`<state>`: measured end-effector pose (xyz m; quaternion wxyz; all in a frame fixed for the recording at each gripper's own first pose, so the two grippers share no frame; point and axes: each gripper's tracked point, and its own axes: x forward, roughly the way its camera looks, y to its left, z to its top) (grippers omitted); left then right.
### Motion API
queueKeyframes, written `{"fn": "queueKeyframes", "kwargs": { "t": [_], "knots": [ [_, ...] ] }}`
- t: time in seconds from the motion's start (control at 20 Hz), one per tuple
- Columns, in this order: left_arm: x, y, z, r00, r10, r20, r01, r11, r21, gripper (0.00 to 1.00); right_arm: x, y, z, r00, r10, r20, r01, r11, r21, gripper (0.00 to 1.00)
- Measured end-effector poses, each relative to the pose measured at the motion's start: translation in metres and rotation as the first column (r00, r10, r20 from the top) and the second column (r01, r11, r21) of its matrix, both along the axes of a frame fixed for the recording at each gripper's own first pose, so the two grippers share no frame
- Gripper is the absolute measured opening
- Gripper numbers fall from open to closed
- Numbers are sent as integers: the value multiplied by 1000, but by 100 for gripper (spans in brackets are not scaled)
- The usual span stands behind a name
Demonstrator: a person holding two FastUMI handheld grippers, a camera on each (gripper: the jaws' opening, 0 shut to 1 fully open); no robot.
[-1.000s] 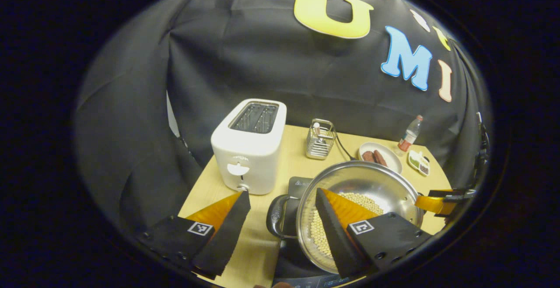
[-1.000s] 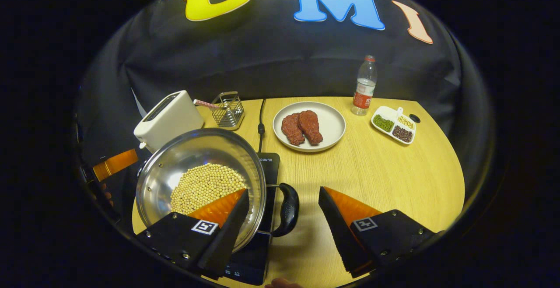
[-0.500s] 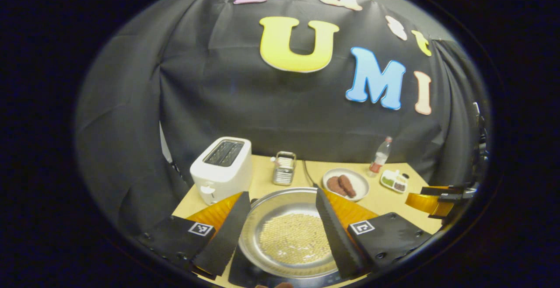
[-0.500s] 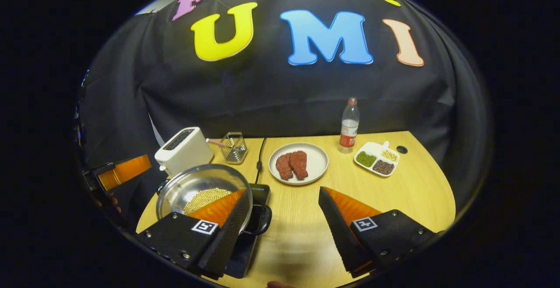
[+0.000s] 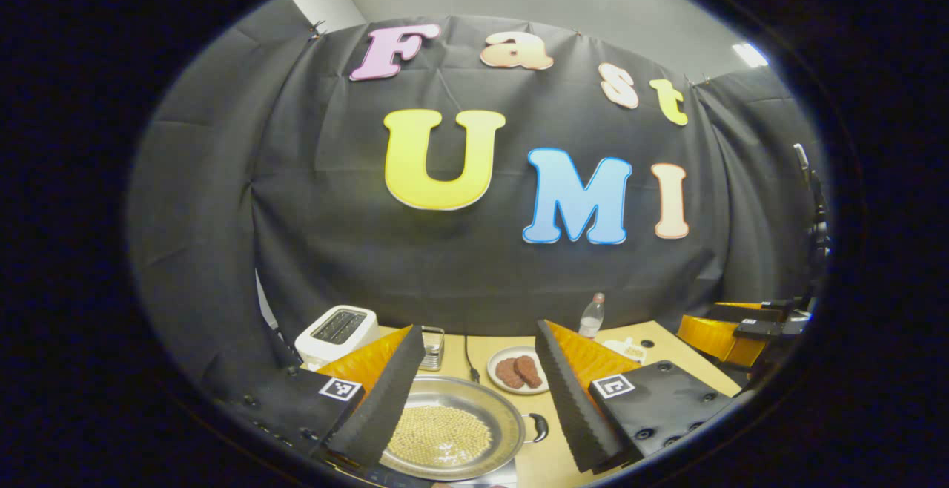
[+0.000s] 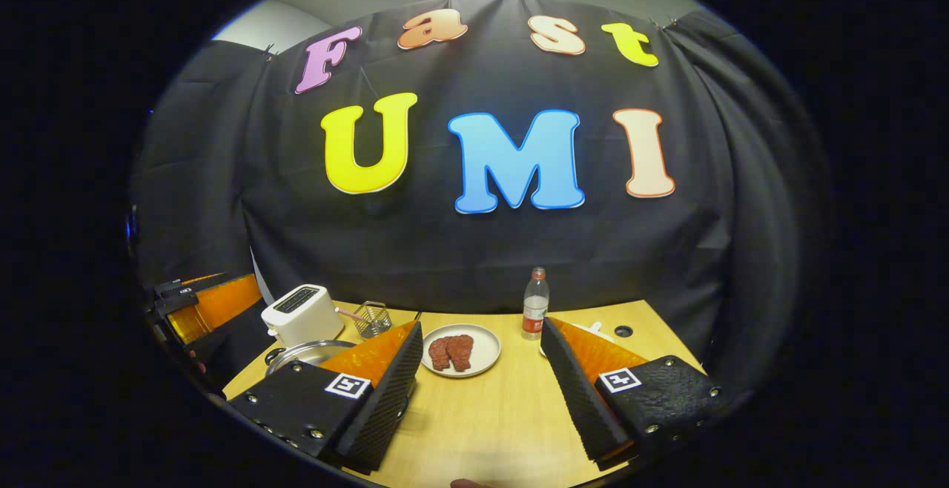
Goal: First push the handle of the pot to place it horizontally, then grasp the pot with both hands and set it on the induction cooktop.
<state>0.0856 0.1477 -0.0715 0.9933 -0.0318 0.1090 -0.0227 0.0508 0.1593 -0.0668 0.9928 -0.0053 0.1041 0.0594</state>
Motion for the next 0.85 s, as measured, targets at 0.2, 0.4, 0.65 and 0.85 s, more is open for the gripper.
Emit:
{"fn": "queueKeyframes", "kwargs": {
  "t": [0.2, 0.4, 0.65, 0.85],
  "knots": [
    [-19, -40, 38, 997, 8, 74, -10, 1000, 28, 97, -11, -34, 31, 998, 7, 63, -8, 1000, 9, 96],
    [-42, -77, 63, 994, 18, 111, -21, 999, 30, 98, -24, -71, 53, 995, 8, 100, -10, 1000, 20, 96],
    [-58, -115, 81, 990, 6, 140, -12, 999, 40, 99, -39, -109, 67, 992, 7, 129, -12, 999, 34, 96],
    [-77, -135, 79, 992, 18, 123, -26, 998, 62, 99, -50, -119, 71, 988, 38, 152, -45, 998, 43, 88]
  ]
}}
